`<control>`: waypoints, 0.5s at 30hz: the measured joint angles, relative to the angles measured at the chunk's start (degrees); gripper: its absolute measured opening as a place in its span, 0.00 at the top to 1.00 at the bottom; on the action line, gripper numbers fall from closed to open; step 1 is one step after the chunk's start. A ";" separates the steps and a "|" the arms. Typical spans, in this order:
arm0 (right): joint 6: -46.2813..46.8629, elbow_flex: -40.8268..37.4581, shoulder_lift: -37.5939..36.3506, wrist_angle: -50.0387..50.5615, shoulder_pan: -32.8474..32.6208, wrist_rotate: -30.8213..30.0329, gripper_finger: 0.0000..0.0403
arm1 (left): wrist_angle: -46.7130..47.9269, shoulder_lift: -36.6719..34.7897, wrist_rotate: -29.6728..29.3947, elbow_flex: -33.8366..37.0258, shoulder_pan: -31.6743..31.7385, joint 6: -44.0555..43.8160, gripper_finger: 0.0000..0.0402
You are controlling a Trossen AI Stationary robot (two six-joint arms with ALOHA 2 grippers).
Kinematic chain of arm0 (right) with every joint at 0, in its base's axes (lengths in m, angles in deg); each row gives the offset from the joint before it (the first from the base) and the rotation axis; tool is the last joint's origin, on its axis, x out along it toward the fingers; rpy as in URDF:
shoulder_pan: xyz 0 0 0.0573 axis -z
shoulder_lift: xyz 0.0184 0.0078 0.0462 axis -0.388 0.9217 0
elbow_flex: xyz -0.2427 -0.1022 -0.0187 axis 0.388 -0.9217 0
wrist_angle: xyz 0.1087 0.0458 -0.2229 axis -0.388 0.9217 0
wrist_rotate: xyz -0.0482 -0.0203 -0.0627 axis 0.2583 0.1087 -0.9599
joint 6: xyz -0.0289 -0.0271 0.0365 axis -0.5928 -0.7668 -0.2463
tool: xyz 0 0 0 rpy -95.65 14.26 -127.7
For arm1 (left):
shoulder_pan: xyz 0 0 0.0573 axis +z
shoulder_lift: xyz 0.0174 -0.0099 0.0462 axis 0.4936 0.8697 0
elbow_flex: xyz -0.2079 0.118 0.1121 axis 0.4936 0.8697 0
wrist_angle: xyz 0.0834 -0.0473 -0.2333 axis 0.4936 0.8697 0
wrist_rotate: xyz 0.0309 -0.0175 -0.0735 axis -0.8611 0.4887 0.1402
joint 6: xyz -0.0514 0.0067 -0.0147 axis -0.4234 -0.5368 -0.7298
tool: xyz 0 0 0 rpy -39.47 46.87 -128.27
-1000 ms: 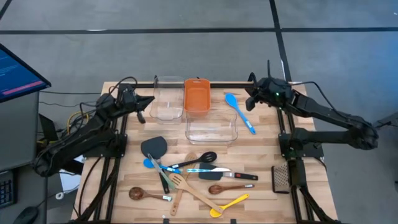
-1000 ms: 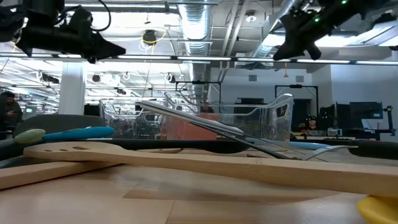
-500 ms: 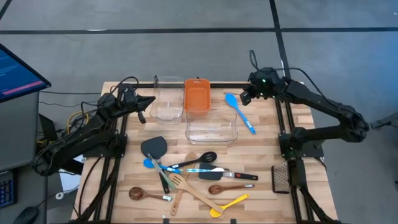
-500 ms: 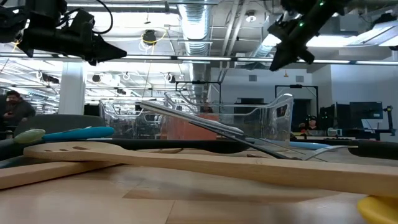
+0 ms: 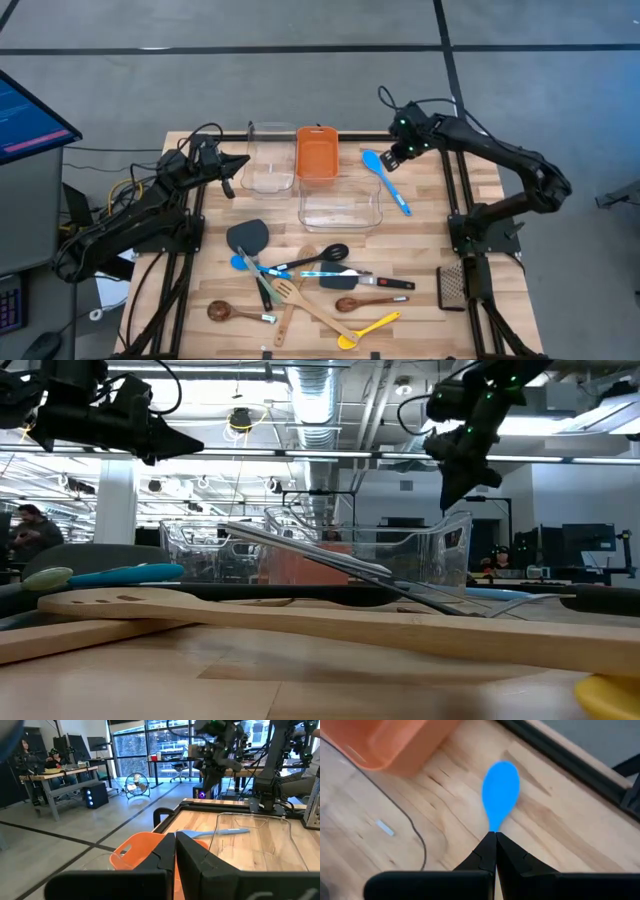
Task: Pick & Place Kitchen Items
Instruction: Put the top blue serving spoon into the top transparent bin
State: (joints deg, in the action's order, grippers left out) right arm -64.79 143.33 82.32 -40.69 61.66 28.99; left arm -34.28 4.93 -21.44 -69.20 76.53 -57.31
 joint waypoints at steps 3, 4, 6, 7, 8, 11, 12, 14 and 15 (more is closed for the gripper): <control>0.00 0.00 1.57 2.00 -0.03 0.11 1.00 | 0.00 0.00 -0.01 0.00 0.00 0.00 0.99; -0.02 0.00 2.00 2.61 -0.05 0.11 0.99 | 0.00 0.00 0.00 0.00 0.00 0.00 0.99; -0.02 0.00 2.85 4.21 -0.09 0.11 0.97 | 0.00 0.00 -0.02 0.00 0.00 0.00 0.99; -0.04 0.00 3.23 4.92 -0.09 0.11 0.95 | 0.00 0.00 -0.02 0.00 0.00 0.00 0.99; -0.04 0.00 3.58 5.40 -0.21 0.09 0.93 | 0.00 0.00 0.00 0.00 0.00 0.00 0.99; -0.04 0.00 4.58 5.81 -0.75 -0.07 0.86 | 0.00 0.00 0.00 0.00 0.00 0.00 0.99; -0.04 0.00 4.74 5.81 -0.95 -0.07 0.83 | 0.01 0.00 0.00 0.00 0.00 0.00 0.99; -0.04 0.00 4.61 5.77 -1.08 -0.04 0.78 | 0.00 0.00 -0.02 0.00 0.00 -0.02 0.99; -0.04 0.00 4.61 5.79 -1.39 -0.06 0.76 | 0.02 0.00 0.00 0.00 0.00 -0.02 0.99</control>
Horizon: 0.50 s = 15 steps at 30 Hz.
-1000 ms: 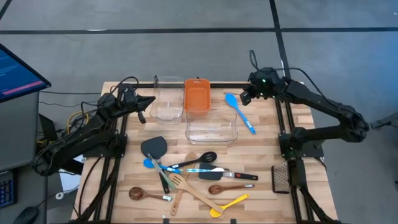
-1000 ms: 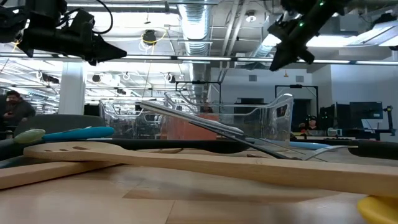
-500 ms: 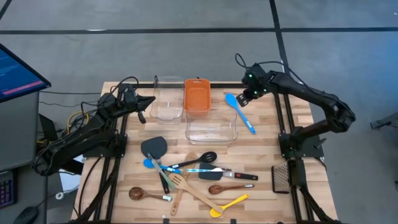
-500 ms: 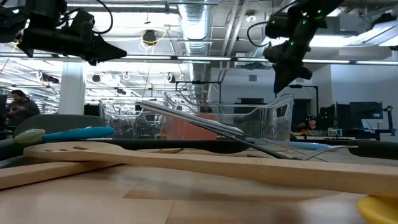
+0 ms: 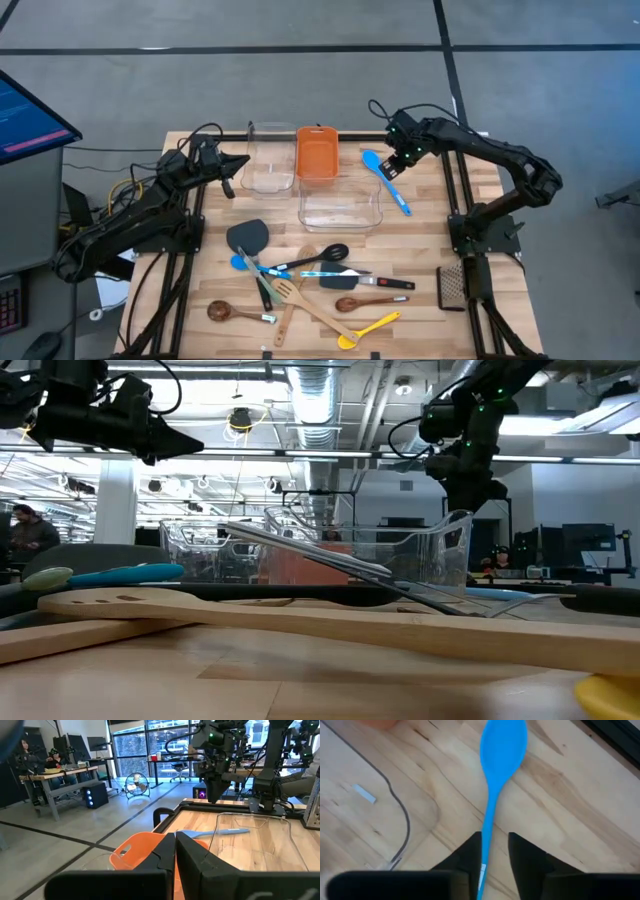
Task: Pick & Place Kitchen Items
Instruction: Put the top blue serving spoon into the top transparent bin
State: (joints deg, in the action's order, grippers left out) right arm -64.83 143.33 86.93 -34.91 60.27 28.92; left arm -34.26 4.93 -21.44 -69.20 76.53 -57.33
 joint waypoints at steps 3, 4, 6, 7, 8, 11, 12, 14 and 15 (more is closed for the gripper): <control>0.00 0.00 -0.10 0.00 -0.48 -0.02 0.69 | 0.00 0.00 -0.01 0.00 0.00 -0.35 0.99; -0.02 0.00 -0.23 0.00 -0.65 -0.02 0.67 | 0.00 0.00 0.00 0.00 0.00 -1.01 0.99; -0.13 0.00 -0.28 0.00 -0.77 -0.01 0.63 | 0.01 0.00 -0.01 0.00 0.00 -1.40 0.99; -0.13 0.00 -0.28 -0.02 -0.78 -0.02 0.61 | 0.02 0.00 -0.02 0.00 0.00 -1.46 0.99; -0.13 0.00 -0.28 -0.02 -0.75 -0.10 0.60 | 0.01 0.00 0.00 0.00 0.00 -1.46 0.99; -0.11 0.00 -0.26 -0.02 -0.73 -0.42 0.54 | 0.02 0.00 0.00 0.02 0.00 -1.46 0.99; -0.11 0.00 -0.26 -0.02 -0.73 -0.44 0.52 | 0.02 0.00 0.00 0.02 0.00 -1.46 0.99; -0.02 0.00 -0.26 0.15 -0.73 -0.44 0.49 | 0.02 0.00 0.00 0.02 0.00 -1.46 0.99; -0.02 0.00 -0.26 0.60 -0.73 -0.44 0.47 | 0.02 0.00 0.00 0.02 0.00 -1.46 0.99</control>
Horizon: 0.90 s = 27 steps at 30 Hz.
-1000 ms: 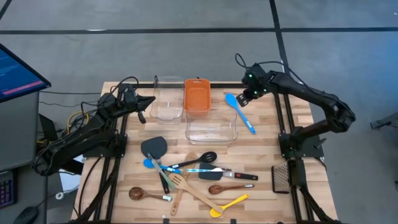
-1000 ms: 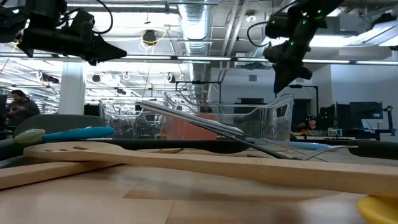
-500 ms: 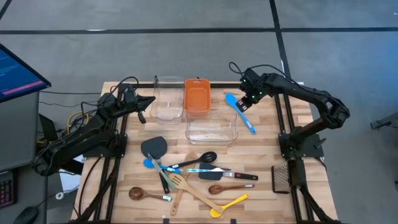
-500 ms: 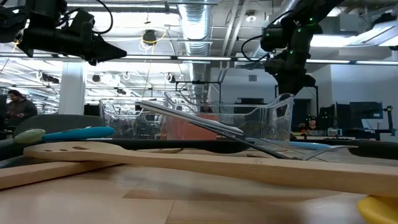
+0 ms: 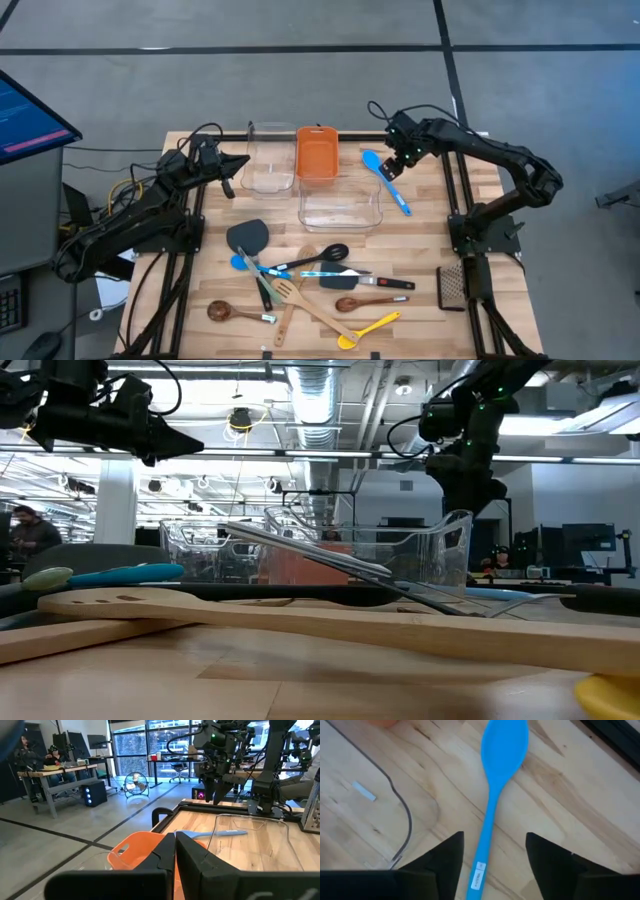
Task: Pick & Place Kitchen Items
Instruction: Put the top blue serving spoon into the top transparent bin
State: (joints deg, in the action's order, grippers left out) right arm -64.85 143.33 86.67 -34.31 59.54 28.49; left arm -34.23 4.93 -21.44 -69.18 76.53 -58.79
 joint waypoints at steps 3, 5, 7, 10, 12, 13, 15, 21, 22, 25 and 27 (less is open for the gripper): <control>0.03 0.00 0.00 2.94 0.00 0.00 0.43 | 0.00 0.00 0.00 0.00 0.00 0.00 0.99; 0.43 0.00 0.00 5.71 0.00 0.01 0.42 | 0.00 0.00 -0.02 0.00 0.00 0.00 0.99; 1.40 0.00 0.00 8.24 0.00 0.00 0.42 | 0.01 0.00 -0.01 0.00 -0.01 -0.01 0.99; 2.73 0.00 0.00 10.87 -0.46 0.00 0.42 | 0.02 0.00 0.00 0.00 0.00 0.00 0.99; 3.34 0.00 0.00 11.40 -1.17 0.00 0.43 | 0.02 0.00 0.00 0.00 0.00 0.00 0.99; 3.42 0.00 0.00 11.37 -1.60 0.00 0.43 | 0.02 0.00 0.00 0.00 -0.02 0.00 0.99; 3.52 0.00 0.00 11.19 -2.62 0.00 0.44 | 0.02 0.00 0.00 0.00 0.00 -0.01 0.99; 3.50 0.00 0.00 10.97 -6.01 0.00 0.50 | 0.04 0.01 -0.01 0.00 0.00 0.00 0.99; 3.50 0.00 0.00 10.97 -6.55 0.00 0.50 | 0.04 0.00 0.00 0.00 0.00 0.00 0.99; 3.08 -0.02 0.00 10.99 -8.04 -0.01 0.53 | 0.07 0.02 -0.01 0.00 -0.02 -0.01 0.99; 2.88 -0.02 0.00 11.07 -8.89 0.00 0.54 | 0.07 0.01 0.00 0.00 -0.01 -0.02 0.99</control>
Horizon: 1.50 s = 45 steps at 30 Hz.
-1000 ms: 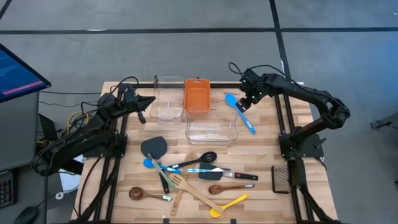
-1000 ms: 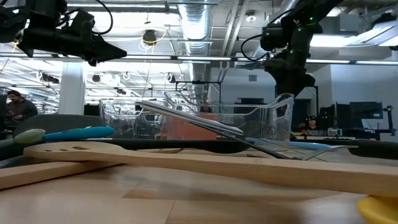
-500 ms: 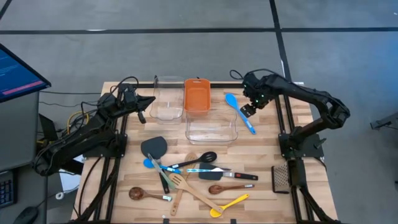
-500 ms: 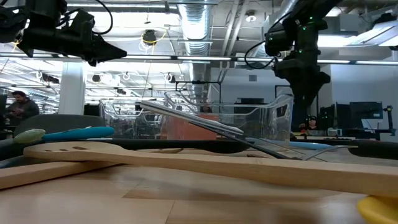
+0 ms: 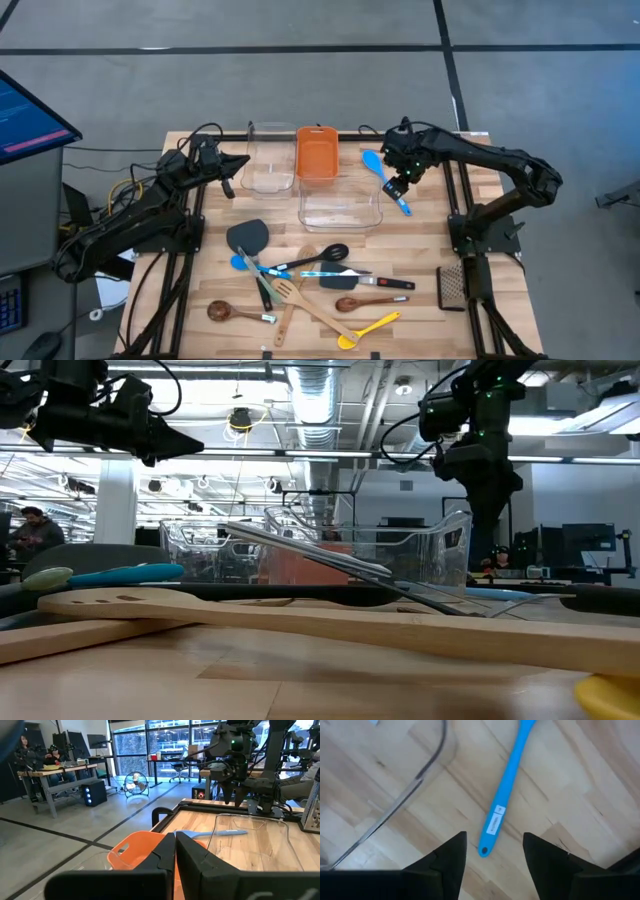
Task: Pick & Place Kitchen Items
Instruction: Put the top blue serving spoon into the top transparent bin
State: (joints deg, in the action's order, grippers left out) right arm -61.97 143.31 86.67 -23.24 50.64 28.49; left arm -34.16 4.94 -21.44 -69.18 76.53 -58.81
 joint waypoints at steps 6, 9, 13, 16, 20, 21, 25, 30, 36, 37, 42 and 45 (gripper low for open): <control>-1.50 -1.48 -0.02 0.84 -1.76 -0.02 0.55 | 0.06 -0.01 0.00 0.00 0.01 0.00 0.99; -2.32 -4.62 -0.22 1.12 -1.99 -0.02 0.54 | 0.18 0.01 -0.01 0.02 0.01 -0.20 0.99; -2.57 -8.86 -0.22 0.98 -1.97 -0.02 0.52 | 0.19 0.05 -0.01 0.02 -0.02 -2.48 0.99; -2.55 -11.29 -0.22 -0.58 -2.34 -0.04 0.51 | 0.19 0.05 0.00 0.02 -0.02 -2.56 0.99; -2.79 -13.75 -0.22 -5.32 -2.41 0.17 0.50 | 0.19 0.05 0.00 0.02 -0.02 -2.57 0.99; -2.81 -14.50 -0.22 -6.44 -2.41 0.26 0.49 | 0.19 0.05 0.00 0.02 -0.02 -2.58 0.99; -2.86 -16.43 -0.22 -9.56 -2.37 0.43 0.49 | 0.19 0.05 0.00 0.02 -0.02 -2.56 0.99; -3.95 -17.70 -0.22 -14.66 -2.36 0.44 0.50 | 0.19 0.05 0.00 0.02 -0.02 -2.56 0.99; -4.02 -18.70 -0.22 -17.55 -2.19 -0.16 0.50 | 0.17 0.05 0.00 0.02 -0.02 -2.56 0.99; -3.99 -18.73 -0.22 -17.52 -2.19 -0.26 0.50 | 0.18 0.05 0.00 0.02 -0.02 -2.57 0.99; -3.71 -18.71 -0.22 -20.17 -2.19 -0.42 0.49 | 0.18 0.05 0.00 0.02 -0.02 -2.56 0.99; -1.47 -18.71 -0.22 -22.41 -2.01 -0.42 0.49 | 0.17 0.05 0.00 0.02 -0.02 -2.58 0.99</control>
State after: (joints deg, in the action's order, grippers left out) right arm -63.45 124.60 86.45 -45.65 48.63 28.07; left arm -33.99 4.99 -21.44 -69.16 76.51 -61.39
